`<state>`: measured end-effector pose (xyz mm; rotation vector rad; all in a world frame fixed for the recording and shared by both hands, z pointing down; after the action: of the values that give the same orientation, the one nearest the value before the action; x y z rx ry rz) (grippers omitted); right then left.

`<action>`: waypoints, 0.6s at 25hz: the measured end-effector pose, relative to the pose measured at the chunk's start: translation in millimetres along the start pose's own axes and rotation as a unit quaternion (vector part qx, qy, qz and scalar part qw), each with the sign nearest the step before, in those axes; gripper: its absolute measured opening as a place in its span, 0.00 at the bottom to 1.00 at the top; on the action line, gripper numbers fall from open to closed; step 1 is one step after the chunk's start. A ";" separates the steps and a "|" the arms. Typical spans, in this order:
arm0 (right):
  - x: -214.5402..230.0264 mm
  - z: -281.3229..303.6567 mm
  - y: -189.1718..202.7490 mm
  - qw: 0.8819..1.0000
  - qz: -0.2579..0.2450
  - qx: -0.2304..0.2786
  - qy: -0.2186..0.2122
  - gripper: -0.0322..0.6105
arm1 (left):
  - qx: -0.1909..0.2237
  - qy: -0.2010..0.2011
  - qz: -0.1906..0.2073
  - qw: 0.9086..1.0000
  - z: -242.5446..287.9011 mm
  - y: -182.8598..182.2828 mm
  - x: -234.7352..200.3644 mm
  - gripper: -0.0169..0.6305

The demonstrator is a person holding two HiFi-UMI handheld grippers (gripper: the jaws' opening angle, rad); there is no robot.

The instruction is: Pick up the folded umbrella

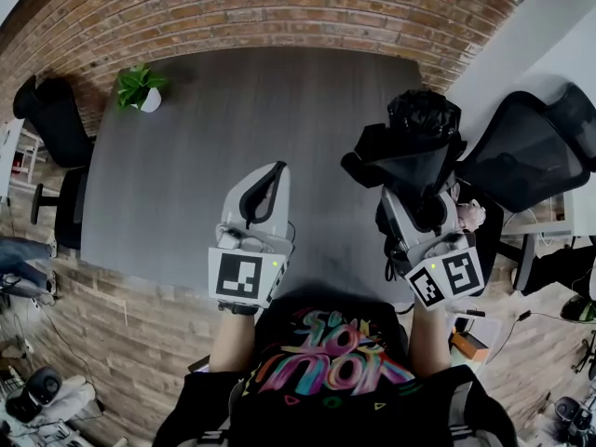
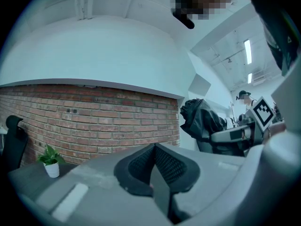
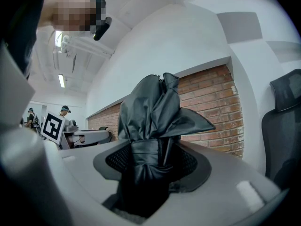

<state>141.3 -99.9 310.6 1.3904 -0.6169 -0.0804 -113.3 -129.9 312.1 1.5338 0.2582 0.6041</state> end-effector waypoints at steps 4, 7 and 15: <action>0.3 -0.8 1.3 1.000 0.004 0.001 0.002 0.41 | -0.001 -0.001 -0.001 1.000 -0.2 0.5 -0.6 0.03; 0.2 -0.6 1.1 1.000 0.004 0.001 0.001 0.41 | 0.000 -0.003 -0.002 1.000 -0.1 0.3 -0.5 0.03; 0.6 -0.6 0.7 1.000 0.009 -0.002 -0.003 0.41 | -0.005 -0.005 -0.001 1.000 0.1 0.1 0.6 0.03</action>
<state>141.9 -99.5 311.5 1.3813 -0.6338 -0.0706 -112.8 -129.7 312.4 1.5257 0.2501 0.5952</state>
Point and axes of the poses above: the fingertips, and each gripper's own axes: z forward along the fingers, x to its right, y out of its underside, the point moved 8 cm from there along -z, backward along the fingers, and after that the axes turned 13 degrees about z, right-handed, at the moved point
